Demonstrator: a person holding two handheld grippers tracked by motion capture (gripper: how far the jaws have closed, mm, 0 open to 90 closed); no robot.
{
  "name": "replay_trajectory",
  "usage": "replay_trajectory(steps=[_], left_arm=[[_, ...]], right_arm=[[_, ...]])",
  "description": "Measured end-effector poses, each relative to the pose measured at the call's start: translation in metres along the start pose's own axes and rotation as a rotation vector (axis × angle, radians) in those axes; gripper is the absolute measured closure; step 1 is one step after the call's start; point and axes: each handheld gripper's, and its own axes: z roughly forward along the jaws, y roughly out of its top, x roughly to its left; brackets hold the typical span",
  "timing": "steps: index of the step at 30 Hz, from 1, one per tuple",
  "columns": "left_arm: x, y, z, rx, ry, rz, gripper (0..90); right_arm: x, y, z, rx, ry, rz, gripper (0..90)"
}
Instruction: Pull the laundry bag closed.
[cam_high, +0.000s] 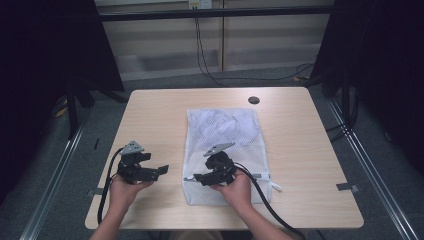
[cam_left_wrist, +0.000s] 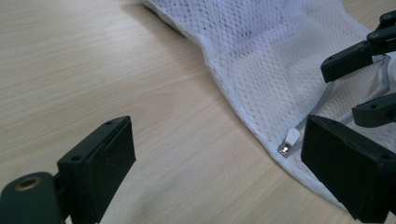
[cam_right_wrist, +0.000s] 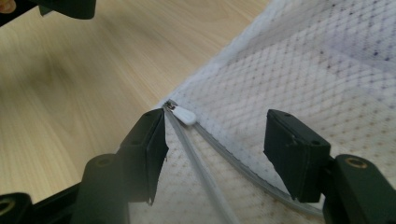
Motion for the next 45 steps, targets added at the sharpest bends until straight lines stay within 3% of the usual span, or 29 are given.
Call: replay_trajectory(steps=[5, 14, 21, 36, 45], left_arm=[[0.000, 0.000, -0.001, 0.004, -0.001, 0.009, 9.8], [0.000, 0.000, -0.002, -0.007, -0.002, 0.010, 9.4], [-0.002, 0.000, -0.001, -0.029, 0.010, 0.056, 8.6], [-0.009, -0.002, 0.007, 0.002, -0.036, 0.068, 13.9], [-0.010, -0.003, 0.010, 0.021, -0.055, 0.059, 19.2]], right_arm=[[0.003, 0.002, 0.007, 0.007, 0.034, 0.027, 41.3], [0.006, 0.004, 0.015, 0.009, 0.056, 0.078, 45.2], [0.007, 0.005, 0.019, 0.017, 0.060, 0.105, 49.6], [0.006, 0.004, 0.027, 0.062, 0.091, 0.174, 65.0], [0.006, 0.004, 0.034, 0.094, 0.076, 0.189, 65.2]])
